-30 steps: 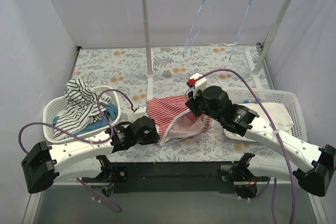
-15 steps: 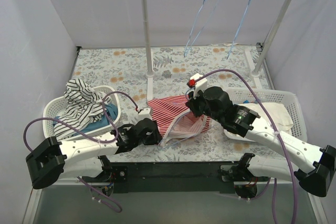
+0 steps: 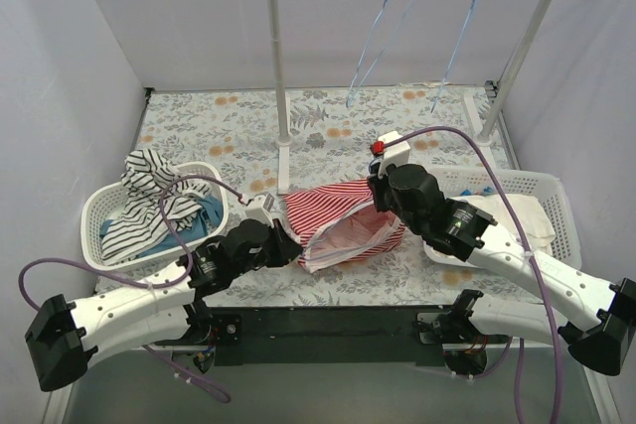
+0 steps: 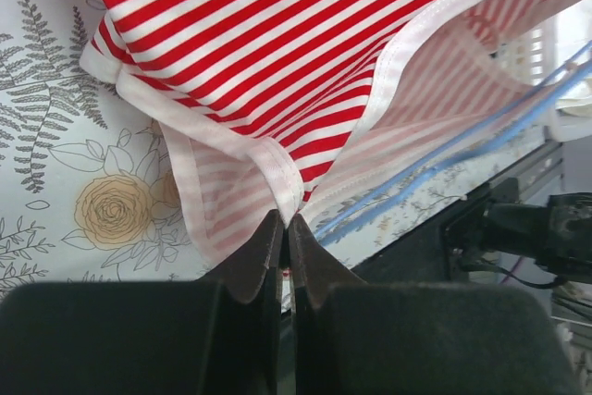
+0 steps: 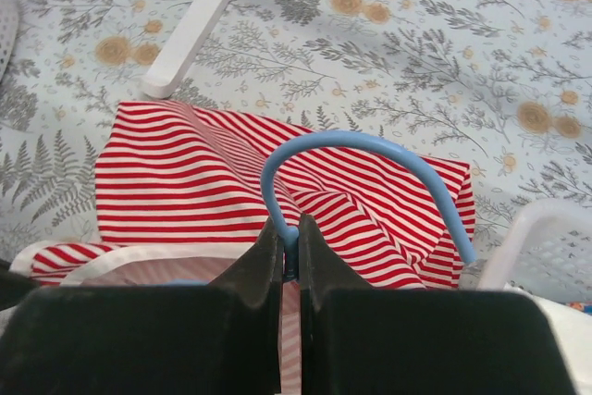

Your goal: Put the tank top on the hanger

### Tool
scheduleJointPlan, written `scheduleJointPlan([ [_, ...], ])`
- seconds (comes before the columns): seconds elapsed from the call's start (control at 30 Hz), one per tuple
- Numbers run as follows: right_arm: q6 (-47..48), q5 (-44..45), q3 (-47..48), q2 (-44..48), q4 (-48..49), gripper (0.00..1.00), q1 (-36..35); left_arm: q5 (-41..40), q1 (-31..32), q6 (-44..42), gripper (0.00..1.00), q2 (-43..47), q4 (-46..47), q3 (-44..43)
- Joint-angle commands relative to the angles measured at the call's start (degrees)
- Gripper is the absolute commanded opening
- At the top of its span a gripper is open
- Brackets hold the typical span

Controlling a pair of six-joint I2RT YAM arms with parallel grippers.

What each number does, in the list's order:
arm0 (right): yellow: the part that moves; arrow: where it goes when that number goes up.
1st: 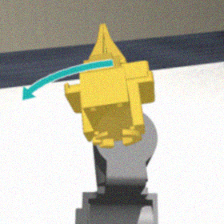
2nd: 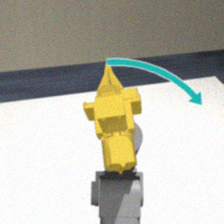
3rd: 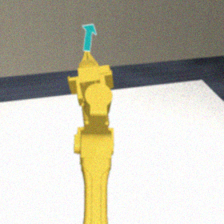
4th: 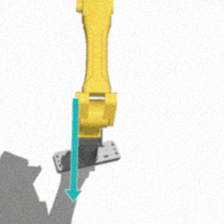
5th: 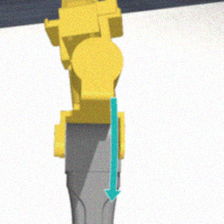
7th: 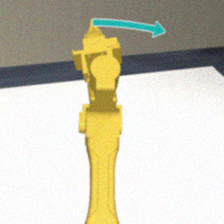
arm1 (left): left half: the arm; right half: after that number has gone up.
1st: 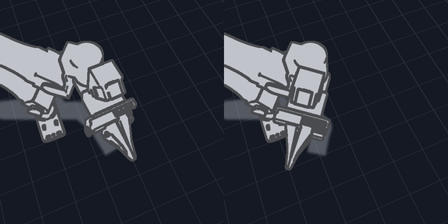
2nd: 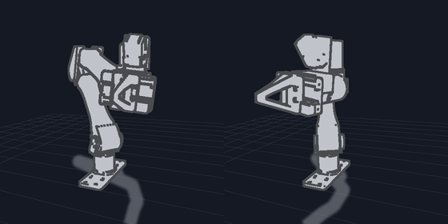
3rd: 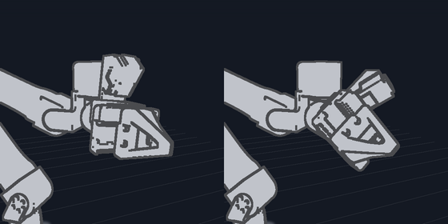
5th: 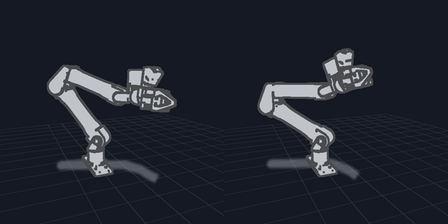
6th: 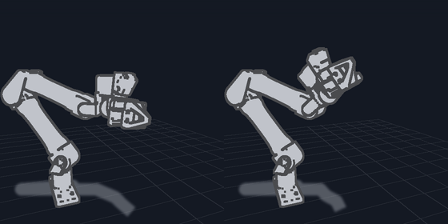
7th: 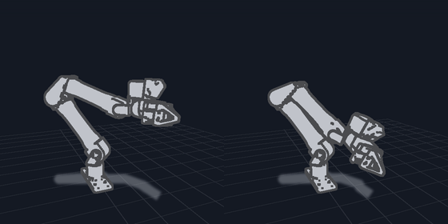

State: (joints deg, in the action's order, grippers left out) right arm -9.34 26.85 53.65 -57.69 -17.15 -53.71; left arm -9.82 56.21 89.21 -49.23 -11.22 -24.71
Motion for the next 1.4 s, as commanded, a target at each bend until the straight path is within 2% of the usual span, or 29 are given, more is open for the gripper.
scheduleJointPlan([
  [0.0, -3.0, 9.5, 1.0, 1.1, 2.4, 0.01, -0.3, 4.2, -1.5, 1.3, 0.0, 5.4, -0.6, 0.4],
  [0.3, -4.1, 13.6, 2.6, 0.2, 2.5, 0.01, -0.3, 6.5, -2.1, 2.7, 0.0, 11.8, -1.3, -1.6],
  [0.4, -4.9, 10.3, 4.4, 0.1, 2.6, 0.01, -0.3, 6.0, -2.0, 3.5, 0.0, 12.3, 0.1, -3.2],
  [0.7, -6.0, 2.8, 12.8, 0.1, 4.5, 0.01, -0.3, -2.2, -2.1, 4.9, 0.0, 10.8, 6.5, -12.4],
  [0.87, -6.5, 1.5, 14.8, -0.5, 4.7, 0.01, -0.3, -6.1, -2.0, 1.9, 0.0, 13.8, 12.5, -16.2],
  [0.97, -7.4, 0.0, 14.3, -0.5, 4.8, 0.01, -0.3, -6.3, -2.1, -1.1, 0.0, 14.0, 13.1, -18.1],
  [1.03, -8.4, -1.2, 14.1, -0.4, 4.8, 0.01, -0.3, -6.3, -2.1, -2.0, 0.04, 13.6, 12.2, -18.8],
  [1.2, -8.1, -1.7, 16.5, -0.4, 4.4, 0.01, -0.3, -5.5, -2.1, -2.8, 0.12, 10.3, 3.2, -21.2],
  [1.3, -7.2, -1.3, 18.2, -0.7, 3.1, 0.01, -0.3, -6.7, -2.0, -2.5, 0.3, 11.3, -1.2, -21.1],
  [1.33, -7.1, -1.4, 19.0, -0.8, 2.9, 0.01, -0.3, -7.6, -2.1, -2.6, 0.45, 11.9, -2.3, -21.3],
  [1.37, -6.8, -1.2, 19.3, -0.8, 2.6, 0.01, -0.3, -7.9, -2.1, -3.1, 0.49, 12.5, -4.1, -21.5],
])
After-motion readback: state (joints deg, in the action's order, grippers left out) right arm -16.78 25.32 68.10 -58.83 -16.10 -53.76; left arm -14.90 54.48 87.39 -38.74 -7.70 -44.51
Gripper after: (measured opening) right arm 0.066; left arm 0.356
